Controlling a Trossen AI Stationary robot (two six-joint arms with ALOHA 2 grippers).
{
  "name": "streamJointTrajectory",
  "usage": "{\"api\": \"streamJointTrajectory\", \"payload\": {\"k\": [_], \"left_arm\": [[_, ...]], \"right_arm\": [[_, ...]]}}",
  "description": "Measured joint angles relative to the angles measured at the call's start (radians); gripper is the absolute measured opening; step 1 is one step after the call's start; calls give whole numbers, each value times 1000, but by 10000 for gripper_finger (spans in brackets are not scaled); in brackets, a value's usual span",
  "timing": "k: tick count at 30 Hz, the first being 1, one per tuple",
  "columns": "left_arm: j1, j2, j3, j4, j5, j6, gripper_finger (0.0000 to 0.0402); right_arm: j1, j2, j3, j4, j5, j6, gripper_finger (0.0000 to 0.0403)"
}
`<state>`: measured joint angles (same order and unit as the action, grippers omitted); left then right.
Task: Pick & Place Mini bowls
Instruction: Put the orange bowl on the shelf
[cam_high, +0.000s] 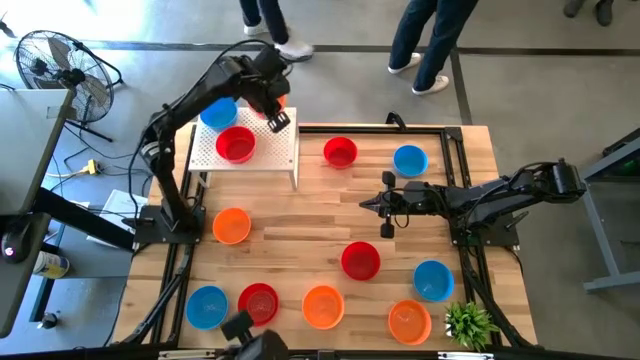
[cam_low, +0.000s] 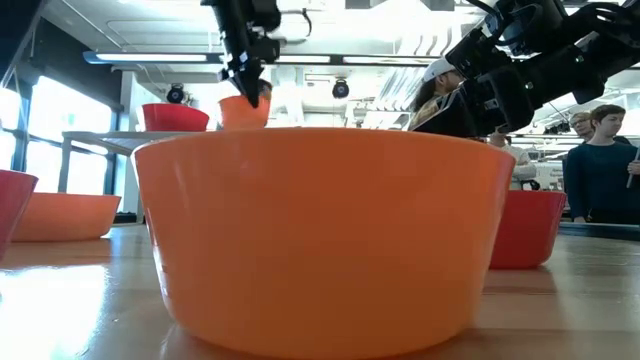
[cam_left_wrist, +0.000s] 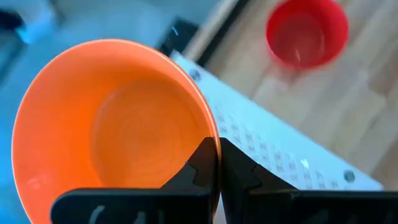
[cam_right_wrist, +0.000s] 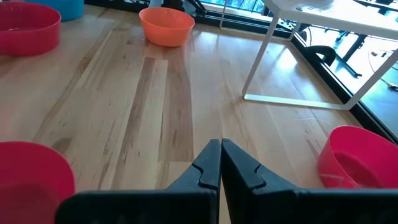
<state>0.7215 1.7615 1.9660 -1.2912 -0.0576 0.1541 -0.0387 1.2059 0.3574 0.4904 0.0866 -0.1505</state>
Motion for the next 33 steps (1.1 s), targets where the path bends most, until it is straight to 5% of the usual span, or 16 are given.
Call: {"api": "streamJointTrajectory", "payload": {"k": [14,33], "left_arm": [[18,13,-178,100,-3,-4,0],[18,11,-182,50,3,-8,16]], "right_arm": [[0,0,0,0,-15,-5,0],[0,0,0,0,-15,-7,0]]}}
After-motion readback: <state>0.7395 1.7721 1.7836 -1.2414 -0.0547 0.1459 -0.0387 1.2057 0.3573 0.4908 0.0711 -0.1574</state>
